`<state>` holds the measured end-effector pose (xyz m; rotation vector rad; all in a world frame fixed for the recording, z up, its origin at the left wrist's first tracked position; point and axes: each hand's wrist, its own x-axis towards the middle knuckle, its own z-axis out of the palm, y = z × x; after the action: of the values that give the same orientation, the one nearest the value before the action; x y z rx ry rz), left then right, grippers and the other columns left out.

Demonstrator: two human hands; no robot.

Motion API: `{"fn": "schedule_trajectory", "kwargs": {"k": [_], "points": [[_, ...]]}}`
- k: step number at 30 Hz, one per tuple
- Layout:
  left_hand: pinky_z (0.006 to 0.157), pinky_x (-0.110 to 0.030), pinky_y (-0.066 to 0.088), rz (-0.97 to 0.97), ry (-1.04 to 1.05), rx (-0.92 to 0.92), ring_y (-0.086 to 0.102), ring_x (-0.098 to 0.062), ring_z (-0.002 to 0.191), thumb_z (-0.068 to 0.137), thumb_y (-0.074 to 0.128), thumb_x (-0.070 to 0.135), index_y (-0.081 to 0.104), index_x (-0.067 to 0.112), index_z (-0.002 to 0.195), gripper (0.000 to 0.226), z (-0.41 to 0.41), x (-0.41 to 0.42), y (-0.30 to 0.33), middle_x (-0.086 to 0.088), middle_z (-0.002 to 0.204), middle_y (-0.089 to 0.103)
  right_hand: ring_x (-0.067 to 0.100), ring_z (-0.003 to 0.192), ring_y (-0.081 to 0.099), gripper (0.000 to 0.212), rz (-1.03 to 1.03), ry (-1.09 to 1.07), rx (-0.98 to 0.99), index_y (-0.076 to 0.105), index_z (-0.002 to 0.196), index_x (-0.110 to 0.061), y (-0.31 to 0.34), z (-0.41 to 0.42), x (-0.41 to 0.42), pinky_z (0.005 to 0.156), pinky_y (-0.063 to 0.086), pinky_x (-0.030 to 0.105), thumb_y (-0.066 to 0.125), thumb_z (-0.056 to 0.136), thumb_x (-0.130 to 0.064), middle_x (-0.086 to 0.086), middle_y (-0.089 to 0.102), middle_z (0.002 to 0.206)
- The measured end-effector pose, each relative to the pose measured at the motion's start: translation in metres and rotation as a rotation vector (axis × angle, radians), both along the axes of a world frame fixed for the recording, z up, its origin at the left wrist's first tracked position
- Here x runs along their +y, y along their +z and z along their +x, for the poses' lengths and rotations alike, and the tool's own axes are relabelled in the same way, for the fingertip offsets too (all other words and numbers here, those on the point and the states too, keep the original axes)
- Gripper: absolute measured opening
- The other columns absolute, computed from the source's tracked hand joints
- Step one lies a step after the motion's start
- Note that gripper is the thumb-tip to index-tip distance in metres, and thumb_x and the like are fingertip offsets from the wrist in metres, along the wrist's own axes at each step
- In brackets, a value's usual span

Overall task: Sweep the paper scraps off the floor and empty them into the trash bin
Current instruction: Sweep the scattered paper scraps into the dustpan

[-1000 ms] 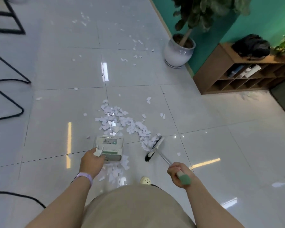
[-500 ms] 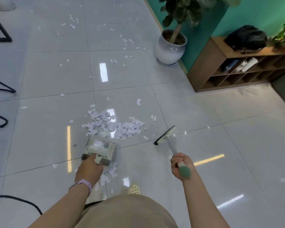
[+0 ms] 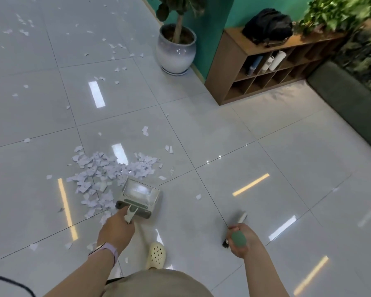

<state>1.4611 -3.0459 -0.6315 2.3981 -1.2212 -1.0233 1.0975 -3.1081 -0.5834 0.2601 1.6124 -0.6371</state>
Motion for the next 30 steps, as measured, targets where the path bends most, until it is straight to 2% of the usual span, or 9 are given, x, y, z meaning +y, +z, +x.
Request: {"fn": "schedule_trajectory", "kwargs": {"k": [3,6,9,11,14,17,19,25,30], "points": [[0.065,-0.029,0.049,0.025,0.009,-0.014,0.063,-0.019,0.071,0.093,0.049,0.026,0.062,0.043,0.111,0.028,-0.005,-0.002,-0.002,0.007,0.077,0.065,0.012,0.034,0.053,0.023,-0.03,0.121,0.015,0.049,0.077,-0.005,-0.012,0.02,-0.008,0.042,0.046,0.017,0.041,0.093,0.01,0.002,0.054,0.042],[0.065,-0.033,0.055,0.043,0.077,-0.007,0.062,-0.015,0.065,0.093,0.05,0.027,0.06,0.038,0.094,0.016,-0.001,0.006,-0.003,0.008,0.071,0.064,0.014,0.028,0.043,0.037,0.06,0.219,-0.017,0.045,0.055,-0.011,-0.019,0.055,-0.023,0.034,0.039,0.016,0.048,0.089,0.006,0.001,0.044,0.043],[0.064,-0.029,0.052,0.042,0.172,0.022,0.062,-0.014,0.068,0.092,0.051,0.026,0.062,0.04,0.094,0.017,0.01,0.018,0.004,0.009,0.073,0.067,0.015,0.025,0.041,0.051,0.08,0.352,-0.061,0.043,0.039,-0.011,-0.019,0.099,-0.041,0.03,0.035,0.016,0.046,0.086,0.007,0.003,0.042,0.039],[0.063,-0.027,0.051,0.035,0.242,0.037,0.063,-0.012,0.07,0.091,0.053,0.025,0.062,0.046,0.091,0.023,0.022,0.025,0.01,0.011,0.073,0.068,0.015,0.025,0.041,0.04,0.099,0.427,-0.127,0.042,0.05,-0.01,-0.016,0.129,-0.053,0.03,0.036,0.017,0.047,0.086,0.006,0.003,0.042,0.04],[0.062,-0.027,0.052,0.023,0.387,0.028,0.064,-0.014,0.07,0.088,0.056,0.018,0.057,0.053,0.085,0.035,0.042,0.044,0.016,0.012,0.072,0.067,0.012,0.028,0.041,0.027,0.099,0.412,-0.273,0.045,0.067,-0.01,-0.018,0.166,-0.082,0.029,0.037,0.018,0.047,0.089,0.006,0.001,0.04,0.058],[0.057,-0.026,0.046,0.038,0.537,-0.044,0.063,-0.015,0.068,0.088,0.058,0.019,0.066,0.044,0.106,0.032,0.051,0.071,0.016,0.011,0.073,0.067,0.009,0.032,0.038,0.03,0.057,0.347,-0.43,0.036,0.075,-0.018,-0.032,0.185,-0.124,0.03,0.034,0.017,0.048,0.082,0.009,-0.003,0.034,0.06],[0.056,-0.026,0.045,0.048,0.605,-0.075,0.062,-0.016,0.066,0.087,0.059,0.019,0.066,0.041,0.108,0.031,0.049,0.087,0.014,0.009,0.072,0.067,0.007,0.036,0.035,0.036,0.024,0.33,-0.487,0.03,0.075,-0.023,-0.045,0.189,-0.153,0.033,0.033,0.017,0.049,0.081,0.006,-0.007,0.031,0.056],[0.061,-0.031,0.053,0.103,0.734,-0.148,0.062,-0.022,0.067,0.088,0.054,0.024,0.063,0.041,0.098,0.022,0.04,0.123,0.024,0.007,0.071,0.067,0.006,0.032,0.034,0.021,0.011,0.536,-0.525,0.037,0.082,-0.015,-0.048,0.238,-0.179,0.028,0.032,0.016,0.044,0.09,0.003,-0.005,0.033,0.052],[0.065,-0.032,0.051,0.051,0.906,-0.15,0.062,-0.028,0.074,0.087,0.057,0.018,0.067,0.035,0.102,0.025,0.017,0.133,0.033,0.002,0.077,0.069,0.008,0.034,0.036,0.016,-0.084,0.89,-0.346,0.048,0.096,-0.006,-0.024,0.265,-0.138,0.03,0.034,0.017,0.046,0.088,0.007,0.001,0.035,0.057]]}}
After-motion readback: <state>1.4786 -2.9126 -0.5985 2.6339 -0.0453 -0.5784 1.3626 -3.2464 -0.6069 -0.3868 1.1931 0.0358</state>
